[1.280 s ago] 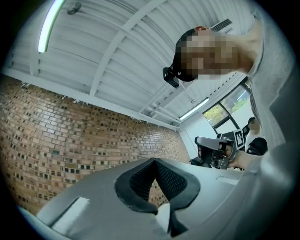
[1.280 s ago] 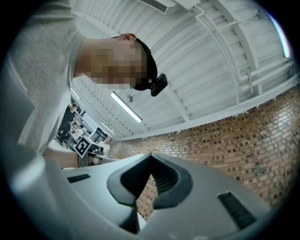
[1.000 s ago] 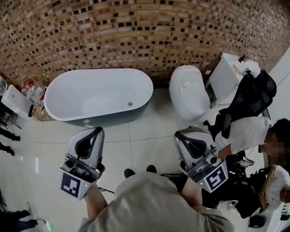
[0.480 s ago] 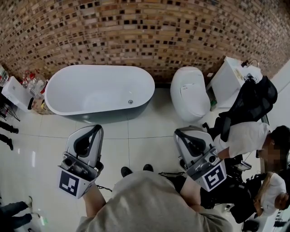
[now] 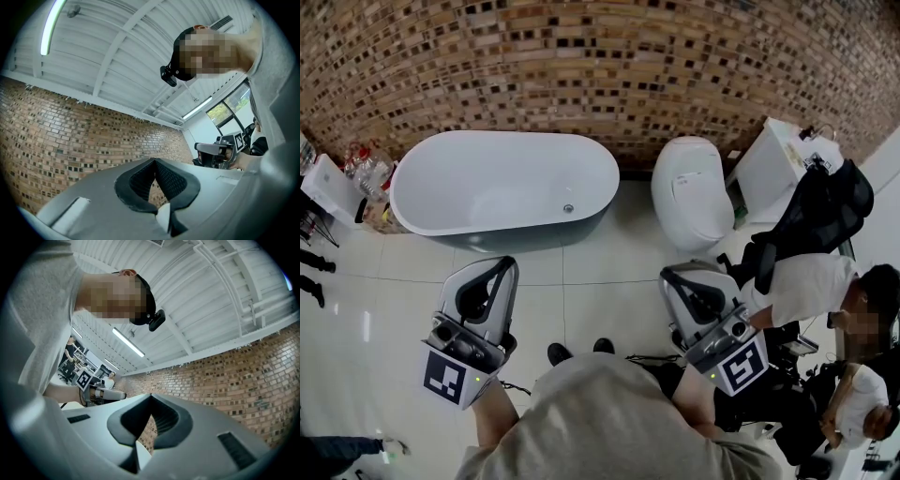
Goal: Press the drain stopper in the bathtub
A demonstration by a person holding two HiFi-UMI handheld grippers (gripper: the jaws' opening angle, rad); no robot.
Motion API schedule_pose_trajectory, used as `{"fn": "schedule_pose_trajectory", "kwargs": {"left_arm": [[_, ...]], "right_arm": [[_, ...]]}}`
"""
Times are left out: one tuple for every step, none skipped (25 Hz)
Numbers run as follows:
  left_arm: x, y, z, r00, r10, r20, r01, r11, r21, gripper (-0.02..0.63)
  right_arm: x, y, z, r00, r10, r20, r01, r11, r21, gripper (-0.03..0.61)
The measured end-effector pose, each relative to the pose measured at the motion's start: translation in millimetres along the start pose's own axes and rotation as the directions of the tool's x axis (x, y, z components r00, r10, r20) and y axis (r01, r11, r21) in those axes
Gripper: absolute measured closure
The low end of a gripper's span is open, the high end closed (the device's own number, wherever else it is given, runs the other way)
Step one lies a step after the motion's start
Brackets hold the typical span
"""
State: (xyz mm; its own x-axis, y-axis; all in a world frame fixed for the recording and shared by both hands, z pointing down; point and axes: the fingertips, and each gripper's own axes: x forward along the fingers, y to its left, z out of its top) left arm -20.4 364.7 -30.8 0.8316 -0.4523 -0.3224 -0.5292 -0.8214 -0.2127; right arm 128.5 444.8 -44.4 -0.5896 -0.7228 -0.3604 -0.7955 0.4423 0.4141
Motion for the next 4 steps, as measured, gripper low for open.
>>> {"fn": "schedule_pose_trajectory", "kwargs": {"left_arm": [[0.9,-0.8,-0.5,1.0,-0.002,-0.001,0.002,1.0,0.0,0.604],[1.7,-1.5,-0.8,1.0,-0.003,-0.001,0.003,1.0,0.0,0.604],[2.5,-2.0,-1.2,1.0,-0.005,-0.002,0.005,1.0,0.0,0.604],[3.2,-2.5,-1.5,1.0,-0.006,-0.003,0.006,1.0,0.0,0.605]], "right_arm": [[0.1,-0.1,-0.6,1.0,0.002,0.0,-0.002,1.0,0.0,0.563],[0.2,-0.1,-1.2,1.0,0.005,0.0,-0.005,1.0,0.0,0.563],[0.4,-0.2,-1.7,1.0,0.008,0.0,-0.008,1.0,0.0,0.563],[0.6,-0.3,-2.2,1.0,0.01,0.0,-0.01,1.0,0.001,0.563]]}}
